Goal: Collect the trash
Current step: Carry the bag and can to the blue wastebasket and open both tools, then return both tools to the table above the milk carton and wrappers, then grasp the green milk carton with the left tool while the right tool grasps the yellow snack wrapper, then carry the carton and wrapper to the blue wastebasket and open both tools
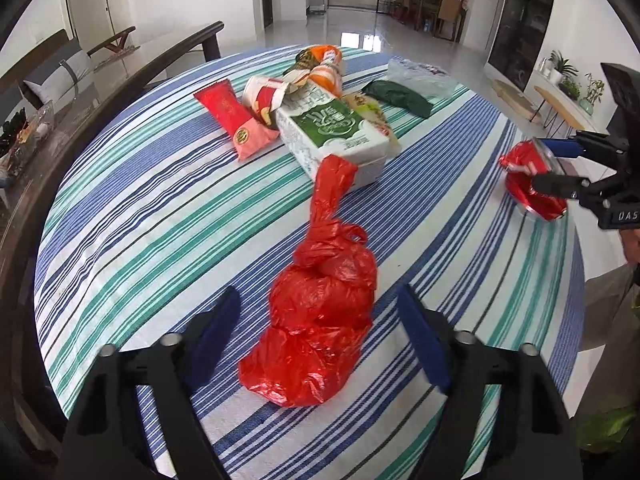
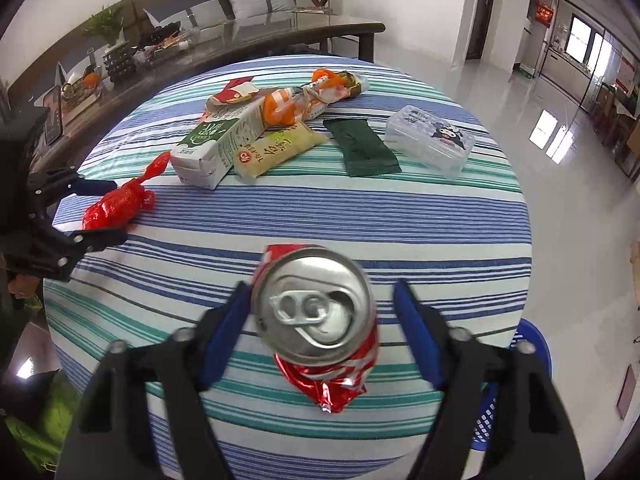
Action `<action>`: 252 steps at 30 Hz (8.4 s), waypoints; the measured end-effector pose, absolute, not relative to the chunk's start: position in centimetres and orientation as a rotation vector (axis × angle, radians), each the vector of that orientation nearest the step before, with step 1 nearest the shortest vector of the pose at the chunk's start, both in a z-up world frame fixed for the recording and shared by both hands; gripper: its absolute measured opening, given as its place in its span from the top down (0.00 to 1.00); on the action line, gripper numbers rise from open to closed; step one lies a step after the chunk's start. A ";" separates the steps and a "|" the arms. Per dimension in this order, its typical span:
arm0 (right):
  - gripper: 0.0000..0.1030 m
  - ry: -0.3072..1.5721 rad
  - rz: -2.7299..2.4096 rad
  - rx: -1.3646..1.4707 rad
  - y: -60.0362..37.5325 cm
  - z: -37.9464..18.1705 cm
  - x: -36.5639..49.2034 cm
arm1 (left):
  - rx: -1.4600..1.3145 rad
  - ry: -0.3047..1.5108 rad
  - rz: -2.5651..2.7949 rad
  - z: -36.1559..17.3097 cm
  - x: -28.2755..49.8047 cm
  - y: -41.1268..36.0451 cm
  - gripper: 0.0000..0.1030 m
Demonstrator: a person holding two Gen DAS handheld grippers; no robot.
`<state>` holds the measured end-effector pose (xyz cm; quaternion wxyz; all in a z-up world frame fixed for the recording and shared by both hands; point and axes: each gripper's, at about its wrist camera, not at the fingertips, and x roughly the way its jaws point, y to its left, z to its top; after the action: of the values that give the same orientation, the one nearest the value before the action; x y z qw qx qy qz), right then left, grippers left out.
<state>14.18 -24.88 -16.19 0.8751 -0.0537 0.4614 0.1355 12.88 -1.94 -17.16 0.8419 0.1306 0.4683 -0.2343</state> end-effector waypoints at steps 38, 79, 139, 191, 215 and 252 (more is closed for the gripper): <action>0.43 0.866 -0.290 0.377 -57.6 -17.7 9.8 | 0.221 1.056 -1.014 -15.8 11.1 -41.4 0.57; 0.09 0.794 0.006 0.139 -35.9 -18.1 9.0 | 0.185 0.919 -0.499 -16.5 8.2 -16.6 0.07; 0.06 0.878 0.054 0.000 -25.8 -20.7 14.1 | 0.219 0.905 -0.343 -16.6 19.4 -9.5 0.44; 0.80 1.039 0.286 0.048 -23.2 -18.0 18.1 | -0.202 0.954 -0.416 -15.2 14.1 3.4 0.52; 0.35 1.045 0.123 0.097 -25.0 -18.4 17.5 | 0.069 0.926 -0.341 -15.5 14.4 1.3 0.08; 0.81 0.914 0.187 0.161 -29.3 -14.3 13.3 | 0.232 0.753 -0.418 -9.9 11.5 -11.3 0.62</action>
<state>13.28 -29.29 -14.29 0.8900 0.0776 0.4402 0.0900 11.54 -11.33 -9.93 0.9022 0.1122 0.3639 -0.2024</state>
